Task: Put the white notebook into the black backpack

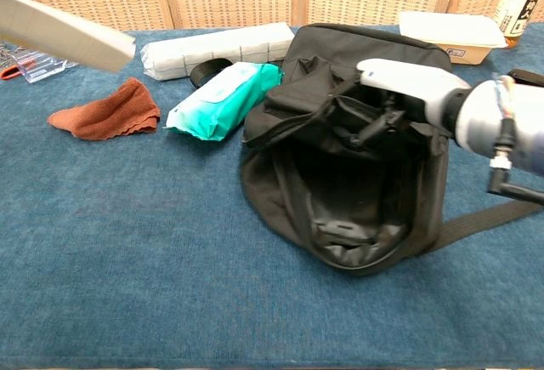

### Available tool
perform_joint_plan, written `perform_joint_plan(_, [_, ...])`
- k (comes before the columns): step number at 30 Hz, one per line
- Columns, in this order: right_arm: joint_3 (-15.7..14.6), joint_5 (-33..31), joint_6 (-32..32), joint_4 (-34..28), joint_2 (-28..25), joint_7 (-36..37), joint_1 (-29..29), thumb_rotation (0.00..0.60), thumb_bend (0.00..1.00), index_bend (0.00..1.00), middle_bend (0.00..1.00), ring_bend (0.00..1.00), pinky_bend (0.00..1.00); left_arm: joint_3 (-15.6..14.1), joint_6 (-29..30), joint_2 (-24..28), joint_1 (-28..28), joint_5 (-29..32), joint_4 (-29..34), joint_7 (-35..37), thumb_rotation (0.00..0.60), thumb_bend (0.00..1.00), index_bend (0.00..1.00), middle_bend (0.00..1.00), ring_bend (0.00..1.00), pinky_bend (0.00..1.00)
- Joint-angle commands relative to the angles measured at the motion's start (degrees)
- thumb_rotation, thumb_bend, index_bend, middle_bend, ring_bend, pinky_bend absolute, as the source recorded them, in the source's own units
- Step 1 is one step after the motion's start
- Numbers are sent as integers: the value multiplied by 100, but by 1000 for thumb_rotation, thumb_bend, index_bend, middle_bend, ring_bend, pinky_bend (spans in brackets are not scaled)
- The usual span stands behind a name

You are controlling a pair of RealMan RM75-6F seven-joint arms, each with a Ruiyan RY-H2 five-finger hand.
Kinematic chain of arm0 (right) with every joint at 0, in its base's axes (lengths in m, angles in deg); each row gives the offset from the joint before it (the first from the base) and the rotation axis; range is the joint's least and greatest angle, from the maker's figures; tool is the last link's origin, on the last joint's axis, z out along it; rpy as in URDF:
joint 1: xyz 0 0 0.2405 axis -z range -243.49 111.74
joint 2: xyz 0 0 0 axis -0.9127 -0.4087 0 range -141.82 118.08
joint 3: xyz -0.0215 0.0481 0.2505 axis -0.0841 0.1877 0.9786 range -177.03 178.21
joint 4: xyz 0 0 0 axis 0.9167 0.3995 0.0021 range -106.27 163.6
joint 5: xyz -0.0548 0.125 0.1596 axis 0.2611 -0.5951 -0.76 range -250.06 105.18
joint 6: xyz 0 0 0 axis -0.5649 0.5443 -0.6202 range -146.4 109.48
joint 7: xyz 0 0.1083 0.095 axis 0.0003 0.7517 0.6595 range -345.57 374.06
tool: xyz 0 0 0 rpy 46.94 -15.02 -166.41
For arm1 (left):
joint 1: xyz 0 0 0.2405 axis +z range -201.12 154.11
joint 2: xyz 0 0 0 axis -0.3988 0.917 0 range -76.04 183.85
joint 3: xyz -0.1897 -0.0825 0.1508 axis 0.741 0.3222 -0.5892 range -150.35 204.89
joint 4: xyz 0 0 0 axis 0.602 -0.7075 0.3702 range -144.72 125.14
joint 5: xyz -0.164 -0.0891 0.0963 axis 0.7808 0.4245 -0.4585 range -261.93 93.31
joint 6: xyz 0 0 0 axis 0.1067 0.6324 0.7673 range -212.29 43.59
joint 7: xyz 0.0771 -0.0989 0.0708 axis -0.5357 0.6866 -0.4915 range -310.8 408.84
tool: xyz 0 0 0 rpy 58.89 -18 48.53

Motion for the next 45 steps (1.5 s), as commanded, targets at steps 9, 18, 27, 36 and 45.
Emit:
perform_joint_plan(9, [638,-1800,740,858,447,-310,-1099,600,590,595,580,487,726,-28,347,-146,-196,-386,-19,272,600,564,821,573,554,750])
perform_joint_plan(18, [851,-2738,1276,1950,214,-184,-1570,600,591,598,584,492,729,-43,282,-146,-428,-544,324,192,600,565,821,573,554,750])
perform_joint_plan(27, [998,-3024,1415,2355,-61,195,-1661,600,592,600,587,494,732,-69,325,-204,-623,-747,640,61,600,576,821,573,554,750])
perform_joint_plan(36, [1016,-3018,1205,2372,-155,225,-1832,600,592,601,588,495,732,-131,233,-415,-895,-1001,988,-315,600,577,821,573,554,750])
perform_joint_plan(45, [991,-3007,1077,2272,-248,223,-1943,600,593,602,589,496,732,-104,-38,-868,-1289,-1149,1224,-879,600,579,821,573,554,750])
